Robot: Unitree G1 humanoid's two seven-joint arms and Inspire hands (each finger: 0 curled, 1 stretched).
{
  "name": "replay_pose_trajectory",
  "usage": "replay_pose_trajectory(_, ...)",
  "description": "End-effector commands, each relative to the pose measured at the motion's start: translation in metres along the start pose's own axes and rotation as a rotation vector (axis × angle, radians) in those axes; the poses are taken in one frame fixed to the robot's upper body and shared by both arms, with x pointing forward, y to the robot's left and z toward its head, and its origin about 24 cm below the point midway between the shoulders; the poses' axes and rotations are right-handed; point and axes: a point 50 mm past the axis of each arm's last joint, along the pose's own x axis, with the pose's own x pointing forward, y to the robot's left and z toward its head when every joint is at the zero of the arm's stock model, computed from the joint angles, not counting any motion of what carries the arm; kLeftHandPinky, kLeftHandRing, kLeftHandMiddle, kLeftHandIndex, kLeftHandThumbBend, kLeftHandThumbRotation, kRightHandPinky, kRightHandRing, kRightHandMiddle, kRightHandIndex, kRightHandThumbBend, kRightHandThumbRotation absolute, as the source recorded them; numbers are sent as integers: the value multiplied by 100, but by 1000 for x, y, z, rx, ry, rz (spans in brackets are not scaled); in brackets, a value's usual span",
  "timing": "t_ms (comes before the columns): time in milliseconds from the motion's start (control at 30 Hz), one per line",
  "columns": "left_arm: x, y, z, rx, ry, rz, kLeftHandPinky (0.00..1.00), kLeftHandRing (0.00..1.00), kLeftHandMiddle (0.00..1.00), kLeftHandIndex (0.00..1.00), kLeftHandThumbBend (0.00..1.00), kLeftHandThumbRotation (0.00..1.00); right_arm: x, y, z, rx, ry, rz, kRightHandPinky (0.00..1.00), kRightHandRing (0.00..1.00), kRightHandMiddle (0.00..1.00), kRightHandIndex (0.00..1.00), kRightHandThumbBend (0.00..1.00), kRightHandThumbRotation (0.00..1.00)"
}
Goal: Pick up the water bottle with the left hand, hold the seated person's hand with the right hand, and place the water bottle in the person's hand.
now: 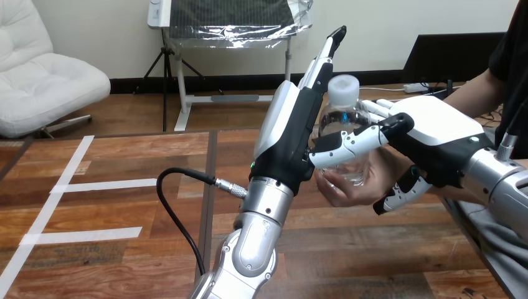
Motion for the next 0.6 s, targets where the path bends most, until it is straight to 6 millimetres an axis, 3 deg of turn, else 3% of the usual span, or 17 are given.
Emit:
replay_pose_trajectory(0,5,2,17,-50,-75,40,94,99,100,100,87,63,-7,-21,2,-18,2,-64,98,100,100,94,91,1)
replay_pose_trajectory(567,-1,5,16,-79,-79,68,91,98,100,100,83,68,-24,-26,2,29,117,-104,95,100,100,95,89,0)
